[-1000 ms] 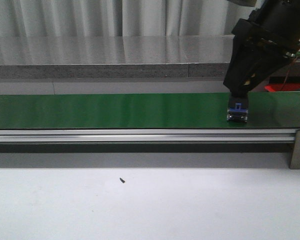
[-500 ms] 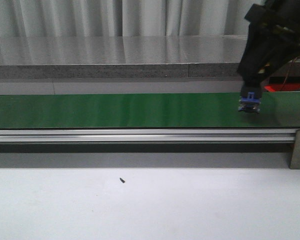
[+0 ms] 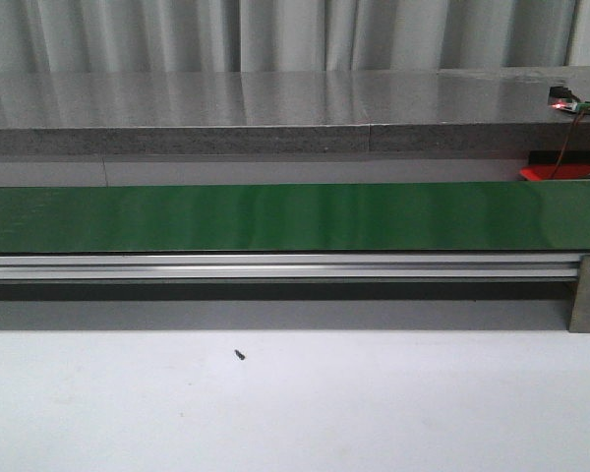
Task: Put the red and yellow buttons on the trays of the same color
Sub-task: 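Carry the yellow button to the yellow tray, lower and release it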
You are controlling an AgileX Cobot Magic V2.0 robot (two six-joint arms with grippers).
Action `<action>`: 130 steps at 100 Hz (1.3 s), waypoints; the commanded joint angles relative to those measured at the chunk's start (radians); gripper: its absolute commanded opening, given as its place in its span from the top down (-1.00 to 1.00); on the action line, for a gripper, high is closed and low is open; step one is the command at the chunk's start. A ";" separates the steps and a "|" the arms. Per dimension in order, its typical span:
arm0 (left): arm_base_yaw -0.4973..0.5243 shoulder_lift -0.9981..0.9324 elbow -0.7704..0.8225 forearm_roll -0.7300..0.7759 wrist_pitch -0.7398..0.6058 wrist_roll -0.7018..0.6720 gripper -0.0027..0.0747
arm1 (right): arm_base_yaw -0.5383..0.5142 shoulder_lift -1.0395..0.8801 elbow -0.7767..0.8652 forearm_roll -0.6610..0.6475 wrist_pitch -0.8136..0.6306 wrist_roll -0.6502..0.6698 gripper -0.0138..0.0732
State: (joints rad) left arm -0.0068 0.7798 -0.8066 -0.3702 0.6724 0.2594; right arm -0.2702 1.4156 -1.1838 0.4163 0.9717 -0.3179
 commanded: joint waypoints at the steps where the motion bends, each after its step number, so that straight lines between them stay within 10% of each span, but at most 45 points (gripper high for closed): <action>1: -0.008 -0.002 -0.026 -0.022 -0.062 -0.005 0.98 | -0.077 -0.051 -0.020 -0.041 -0.003 0.097 0.57; 45: -0.008 -0.002 -0.026 -0.022 -0.062 -0.005 0.98 | -0.199 -0.091 -0.006 -0.394 -0.053 0.463 0.57; 130: -0.008 -0.002 -0.026 -0.022 -0.062 -0.005 0.98 | -0.200 -0.052 0.368 -0.410 -0.415 0.522 0.57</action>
State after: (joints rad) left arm -0.0068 0.7798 -0.8066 -0.3702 0.6724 0.2594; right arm -0.4633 1.3669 -0.7963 0.0220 0.6046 0.2032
